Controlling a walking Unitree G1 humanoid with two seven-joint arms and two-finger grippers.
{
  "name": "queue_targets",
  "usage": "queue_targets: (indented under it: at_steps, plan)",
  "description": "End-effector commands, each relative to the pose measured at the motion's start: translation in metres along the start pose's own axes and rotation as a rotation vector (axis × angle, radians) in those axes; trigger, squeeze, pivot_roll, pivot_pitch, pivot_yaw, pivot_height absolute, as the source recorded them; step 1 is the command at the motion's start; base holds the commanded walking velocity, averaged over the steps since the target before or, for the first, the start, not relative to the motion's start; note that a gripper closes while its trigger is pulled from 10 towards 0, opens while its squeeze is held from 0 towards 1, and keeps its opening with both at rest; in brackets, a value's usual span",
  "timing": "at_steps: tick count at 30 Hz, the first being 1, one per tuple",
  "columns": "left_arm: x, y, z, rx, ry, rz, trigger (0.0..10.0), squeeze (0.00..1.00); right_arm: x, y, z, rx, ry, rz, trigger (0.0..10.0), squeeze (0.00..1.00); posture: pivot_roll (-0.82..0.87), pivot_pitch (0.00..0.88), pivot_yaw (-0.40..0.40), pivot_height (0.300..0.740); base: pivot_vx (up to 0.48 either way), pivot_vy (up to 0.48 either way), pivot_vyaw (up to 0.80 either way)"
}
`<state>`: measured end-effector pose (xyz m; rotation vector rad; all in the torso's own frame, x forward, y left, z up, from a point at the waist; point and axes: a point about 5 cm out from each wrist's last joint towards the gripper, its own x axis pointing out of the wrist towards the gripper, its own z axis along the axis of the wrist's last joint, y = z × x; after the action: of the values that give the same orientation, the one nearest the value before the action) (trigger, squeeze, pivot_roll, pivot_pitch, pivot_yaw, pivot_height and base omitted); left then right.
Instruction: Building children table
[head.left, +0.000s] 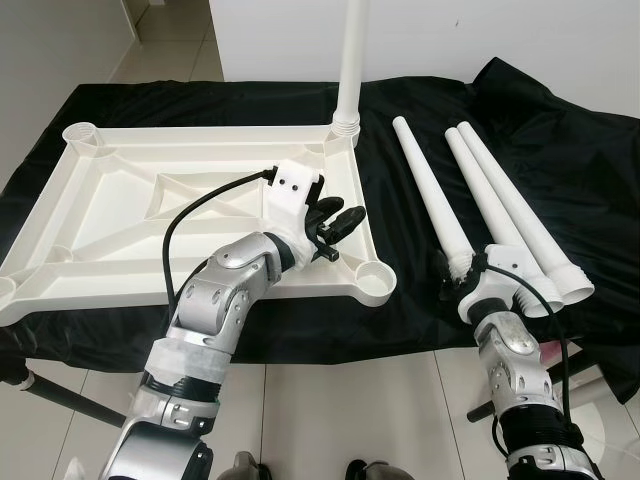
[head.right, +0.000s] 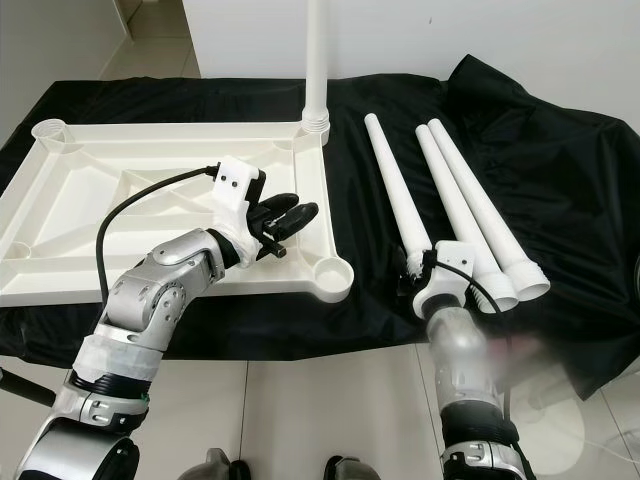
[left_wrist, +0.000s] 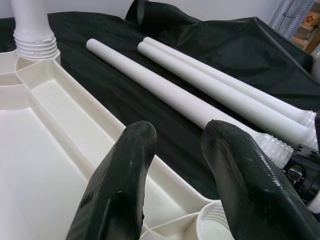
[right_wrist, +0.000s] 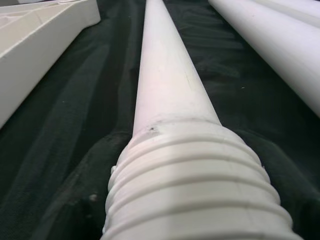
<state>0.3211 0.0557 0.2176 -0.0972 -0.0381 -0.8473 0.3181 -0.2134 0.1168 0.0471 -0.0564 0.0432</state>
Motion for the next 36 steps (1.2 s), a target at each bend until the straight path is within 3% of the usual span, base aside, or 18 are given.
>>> queue_targets:
  at_steps: [1,5,6,10,11,17,18,20,21,24,26,29,36]
  plan:
    - [-0.004,-0.001,-0.004,0.006,0.014,0.0,10.0,0.0,-0.004,0.002,-0.012,0.024,0.044,0.011,0.0,0.0,-0.03,0.117,0.015,0.74,0.0,0.0,0.0]
    - [-0.004,-0.002,-0.004,0.01,0.012,-0.012,10.0,0.0,-0.005,0.003,-0.014,0.026,0.05,0.013,0.0,0.0,-0.03,0.117,0.013,0.74,0.0,0.0,0.0]
    - [-0.004,-0.002,-0.004,-0.017,0.008,-0.021,10.0,1.0,-0.005,0.004,-0.017,0.027,0.055,0.011,0.0,0.0,-0.03,0.115,0.013,0.74,0.0,0.0,0.0]
    - [-0.004,-0.002,-0.004,-0.058,0.0,-0.042,10.0,1.0,-0.005,0.006,-0.018,0.025,0.056,0.003,0.3,0.0,-0.03,0.113,0.014,0.74,0.0,0.0,0.0]
    - [-0.003,-0.002,-0.003,-0.048,-0.001,-0.038,10.0,1.0,-0.004,0.006,-0.017,0.018,0.054,-0.008,10.0,0.0,-0.04,0.11,0.014,0.74,0.0,0.0,0.0]
    - [-0.001,-0.003,-0.001,0.02,0.006,-0.031,10.0,1.0,0.0,0.007,-0.014,-0.003,0.036,-0.01,10.0,0.0,-0.04,0.107,0.016,0.74,0.0,0.0,0.0]
    - [0.0,-0.003,0.001,0.02,0.004,-0.031,10.0,0.0,0.001,0.007,-0.009,-0.028,0.011,-0.02,10.0,0.0,-0.04,0.1,0.015,0.74,0.0,0.0,0.0]
    - [0.001,-0.004,0.002,0.019,0.004,-0.031,10.0,0.0,0.002,0.007,-0.006,-0.047,-0.008,-0.028,10.0,0.0,-0.04,0.098,0.014,0.74,0.0,0.0,0.0]
    - [0.002,-0.004,0.004,0.003,0.001,-0.041,10.0,0.0,0.003,0.007,0.002,-0.125,-0.059,-0.072,10.0,0.0,-0.04,0.096,0.013,0.74,0.0,0.0,0.0]
    - [0.003,-0.004,0.006,-0.007,-0.005,-0.046,10.0,0.0,0.004,0.007,0.006,-0.158,-0.084,-0.088,10.0,0.0,-0.05,0.093,0.014,0.74,0.0,0.0,0.0]
    - [0.006,-0.001,0.012,0.041,-0.018,-0.018,10.0,0.0,0.005,0.013,0.021,-0.128,-0.157,-0.012,10.0,0.0,-0.05,0.09,0.013,0.74,0.0,0.0,0.0]
    - [0.008,0.003,0.016,0.046,-0.028,-0.017,10.0,0.0,0.008,0.015,0.042,-0.064,-0.261,-0.009,10.0,0.0,-0.05,0.083,0.016,0.74,0.0,0.0,0.0]
    - [0.012,0.011,0.025,0.042,-0.061,-0.008,10.0,0.0,0.01,0.02,0.069,-0.101,-0.385,-0.008,10.0,0.0,-0.06,0.081,0.019,0.74,0.0,0.0,0.0]
